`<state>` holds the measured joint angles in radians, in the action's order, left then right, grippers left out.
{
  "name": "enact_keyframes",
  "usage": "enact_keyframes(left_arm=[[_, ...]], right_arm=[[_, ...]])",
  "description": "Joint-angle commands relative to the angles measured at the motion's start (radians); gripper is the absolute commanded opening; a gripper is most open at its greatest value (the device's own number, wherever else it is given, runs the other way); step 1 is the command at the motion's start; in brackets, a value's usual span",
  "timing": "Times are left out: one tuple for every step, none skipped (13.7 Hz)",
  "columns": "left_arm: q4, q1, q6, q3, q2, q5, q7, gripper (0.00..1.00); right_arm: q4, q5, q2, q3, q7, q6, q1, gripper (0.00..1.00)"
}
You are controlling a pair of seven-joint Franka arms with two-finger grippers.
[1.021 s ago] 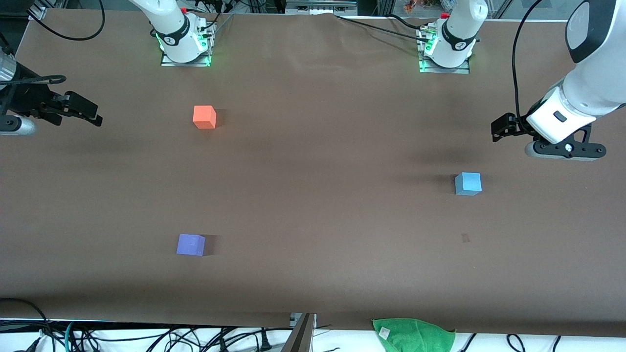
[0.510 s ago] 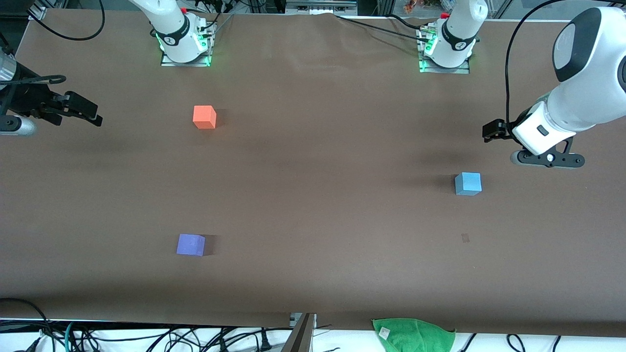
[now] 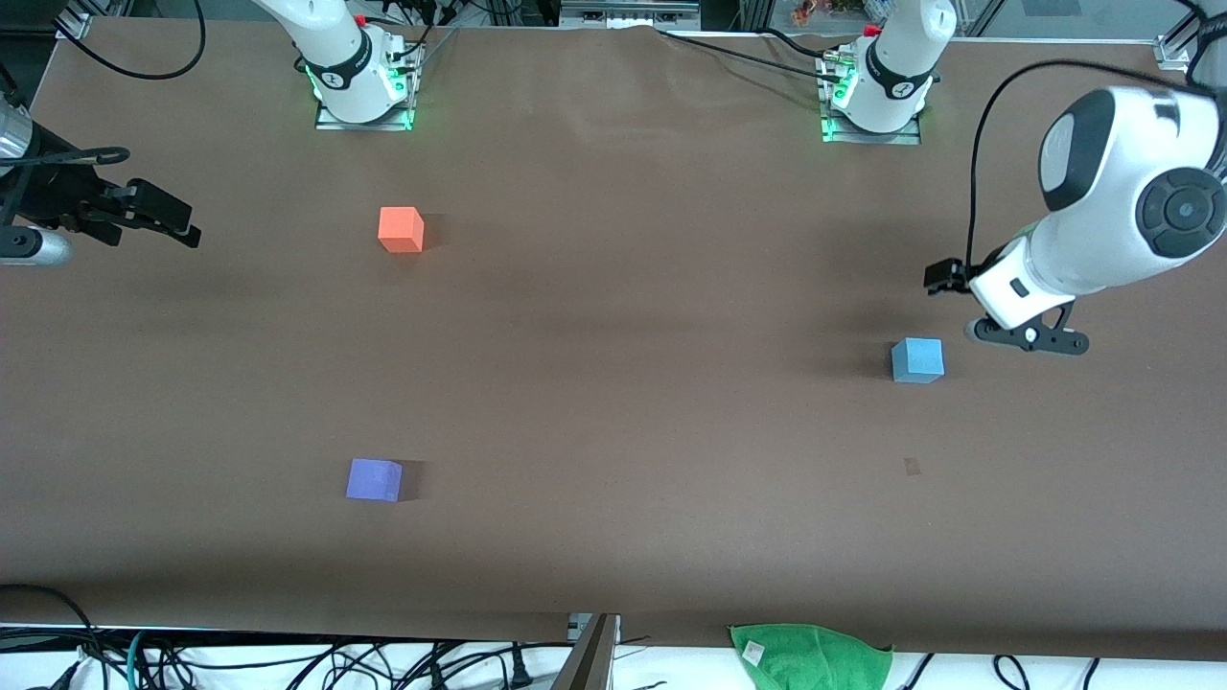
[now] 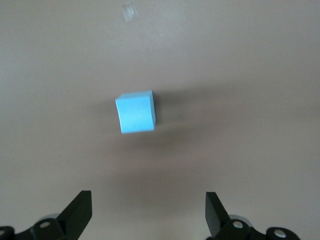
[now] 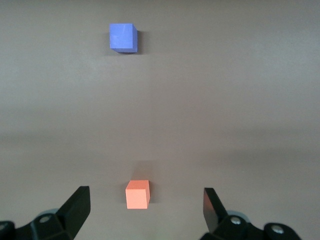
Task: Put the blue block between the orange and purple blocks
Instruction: 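Lower the left gripper onto the light-blue cube and close it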
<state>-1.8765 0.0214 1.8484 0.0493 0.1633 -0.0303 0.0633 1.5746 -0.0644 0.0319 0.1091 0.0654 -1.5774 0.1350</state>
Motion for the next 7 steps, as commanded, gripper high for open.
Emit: enact_keyframes(left_arm=[[-0.053, -0.024, 0.151, 0.003, 0.037, -0.019, 0.029, 1.00], [-0.067, -0.032, 0.198, 0.003, 0.054, -0.019, 0.029, 1.00], [-0.082, -0.043, 0.239, 0.003, 0.070, -0.019, 0.029, 1.00], [-0.107, -0.046, 0.288, 0.003, 0.085, -0.019, 0.029, 1.00], [-0.142, -0.047, 0.352, 0.003, 0.099, -0.019, 0.029, 1.00], [-0.179, -0.048, 0.420, 0.003, 0.113, -0.019, 0.029, 1.00], [-0.200, -0.048, 0.475, 0.003, 0.140, -0.019, 0.029, 1.00]], right_arm=[[-0.001, -0.015, -0.007, 0.000, -0.016, 0.011, -0.002, 1.00], [-0.001, -0.015, -0.007, 0.000, -0.016, 0.011, -0.002, 1.00], [-0.001, -0.015, -0.007, 0.000, -0.016, 0.011, -0.002, 1.00], [-0.001, -0.015, -0.007, 0.000, -0.016, 0.011, -0.002, 1.00], [-0.001, -0.015, -0.007, 0.000, -0.016, 0.011, -0.002, 1.00], [-0.001, -0.015, -0.007, 0.000, -0.016, 0.011, -0.002, 1.00], [-0.001, -0.015, -0.007, 0.000, -0.016, 0.011, -0.002, 1.00]])
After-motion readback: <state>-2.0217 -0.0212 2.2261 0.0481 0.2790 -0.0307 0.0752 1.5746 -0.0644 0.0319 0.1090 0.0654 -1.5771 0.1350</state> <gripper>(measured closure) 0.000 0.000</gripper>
